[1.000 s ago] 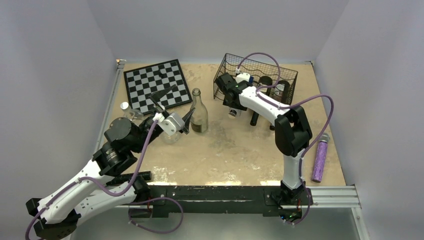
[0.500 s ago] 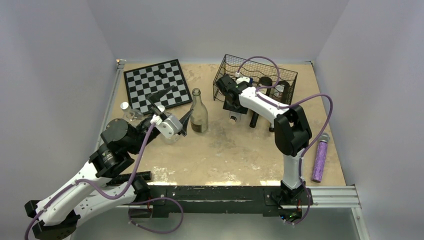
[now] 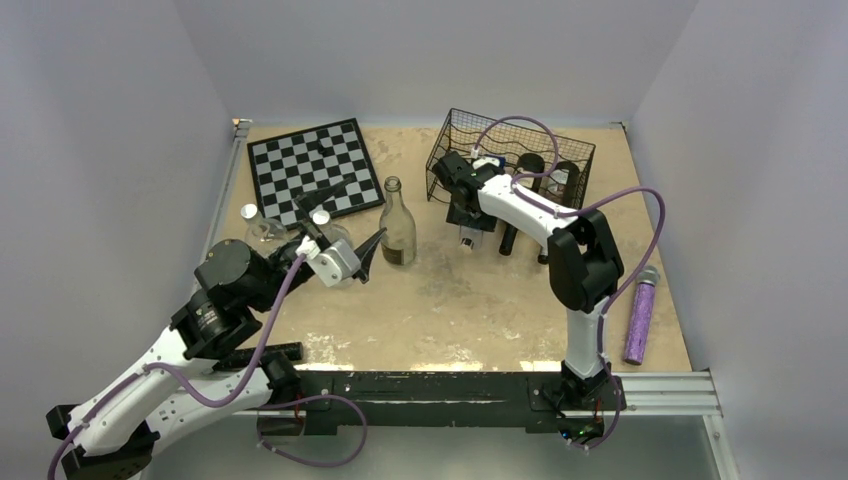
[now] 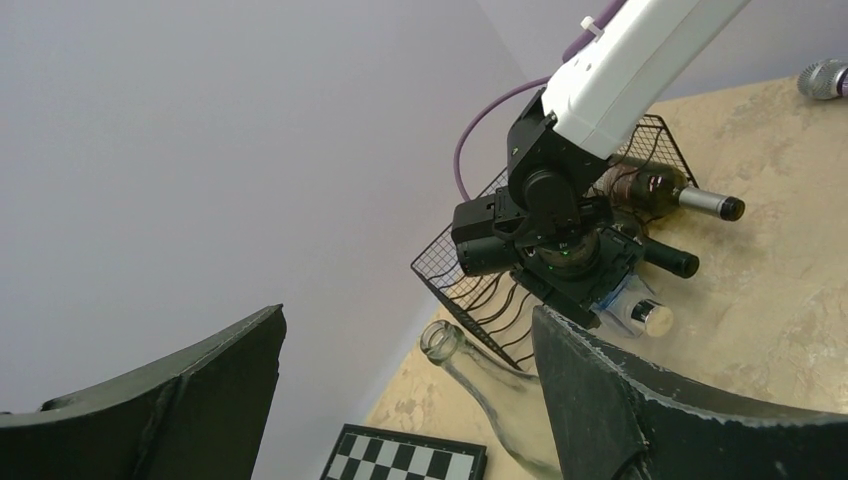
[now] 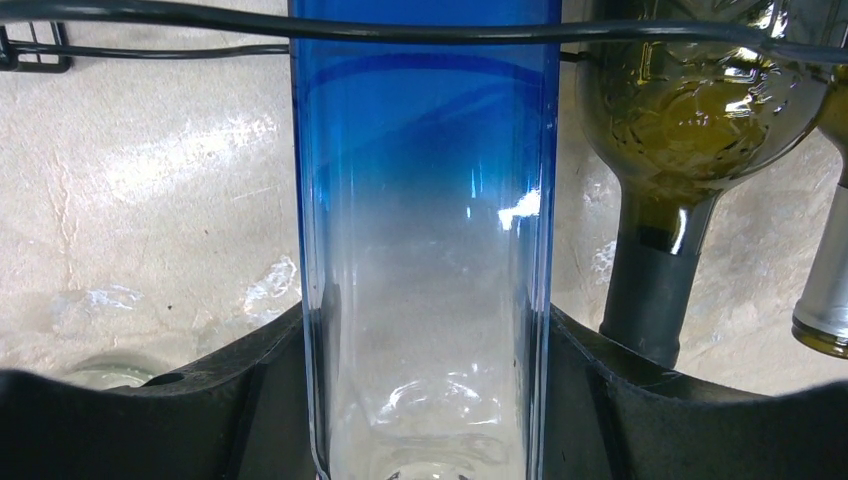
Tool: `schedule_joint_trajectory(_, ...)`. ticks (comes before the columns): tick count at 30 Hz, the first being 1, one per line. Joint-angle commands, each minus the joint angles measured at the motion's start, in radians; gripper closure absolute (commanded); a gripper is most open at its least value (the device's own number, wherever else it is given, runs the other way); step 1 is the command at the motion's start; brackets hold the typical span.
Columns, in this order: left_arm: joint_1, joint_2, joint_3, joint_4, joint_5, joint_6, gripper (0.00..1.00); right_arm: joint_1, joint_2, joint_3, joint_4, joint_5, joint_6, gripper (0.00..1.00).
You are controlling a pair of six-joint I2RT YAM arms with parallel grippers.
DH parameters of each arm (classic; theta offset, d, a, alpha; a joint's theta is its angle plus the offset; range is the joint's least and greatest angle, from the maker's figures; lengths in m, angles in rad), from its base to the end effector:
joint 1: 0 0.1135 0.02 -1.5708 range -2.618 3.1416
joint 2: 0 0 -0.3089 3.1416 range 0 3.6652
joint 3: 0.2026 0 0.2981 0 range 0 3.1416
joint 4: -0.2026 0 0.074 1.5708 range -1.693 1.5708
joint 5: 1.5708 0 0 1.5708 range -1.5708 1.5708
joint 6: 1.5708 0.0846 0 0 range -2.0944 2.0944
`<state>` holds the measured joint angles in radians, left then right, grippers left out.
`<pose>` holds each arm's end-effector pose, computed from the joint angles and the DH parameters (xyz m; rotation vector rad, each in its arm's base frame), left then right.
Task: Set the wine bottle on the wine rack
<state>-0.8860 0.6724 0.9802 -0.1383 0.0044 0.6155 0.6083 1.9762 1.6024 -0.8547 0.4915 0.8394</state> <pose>0.1229 -0.1511 0.4783 0.9612 1.0248 -0.2277 0.4212 0.2446 0.2066 0.4053 2.5295 -0.1880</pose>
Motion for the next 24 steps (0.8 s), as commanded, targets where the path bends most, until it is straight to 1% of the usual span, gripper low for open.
schedule_joint_trajectory(1, 0.001, -0.01, 0.035, -0.008, 0.034, 0.012, 0.04, -0.002, 0.007, 0.018, -0.07, -0.048, 0.006, 0.54)
schedule_joint_trajectory(4, 0.001, -0.012, 0.035, -0.022, 0.047, 0.008, 0.04, -0.004, 0.013, 0.018, -0.071, -0.059, 0.0, 0.58)
schedule_joint_trajectory(7, 0.001, -0.016, 0.036, -0.03, 0.054, 0.003, 0.04, -0.004, 0.026, 0.023, -0.079, -0.07, -0.003, 0.55)
schedule_joint_trajectory(9, 0.001, -0.019, 0.034, -0.035, 0.055, 0.003, 0.04, -0.004, 0.029, 0.023, -0.079, -0.071, -0.008, 0.57)
schedule_joint_trajectory(13, 0.001, -0.024, 0.034, -0.042, 0.058, 0.003, 0.04, -0.007, 0.033, 0.032, -0.086, -0.081, -0.012, 0.54)
schedule_joint_trajectory(14, 0.001, -0.026, 0.035, -0.043, 0.058, 0.003, 0.04, -0.007, 0.035, 0.035, -0.086, -0.089, -0.014, 0.55)
schedule_joint_trajectory(15, 0.001, -0.026, 0.034, -0.046, 0.059, 0.003, 0.05, -0.008, 0.038, 0.039, -0.089, -0.096, -0.014, 0.59)
schedule_joint_trajectory(16, 0.001, -0.027, 0.034, -0.047, 0.061, 0.003, 0.04, -0.01, 0.041, 0.044, -0.092, -0.102, -0.014, 0.67)
schedule_joint_trajectory(17, 0.001, -0.029, 0.036, -0.048, 0.061, 0.004, 0.04, -0.011, 0.044, 0.05, -0.097, -0.104, -0.013, 0.82)
schedule_joint_trajectory(18, 0.001, -0.03, 0.036, -0.05, 0.062, 0.006, 0.04, -0.013, 0.048, 0.058, -0.101, -0.103, -0.013, 1.0)
schedule_joint_trajectory(21, 0.001, -0.031, 0.041, -0.059, 0.065, 0.009, 0.04, -0.024, 0.063, 0.092, -0.118, -0.107, -0.01, 1.0)
schedule_joint_trajectory(24, 0.001, -0.03, 0.044, -0.065, 0.072, 0.013, 0.04, -0.047, 0.091, 0.134, -0.129, -0.153, -0.017, 1.0)
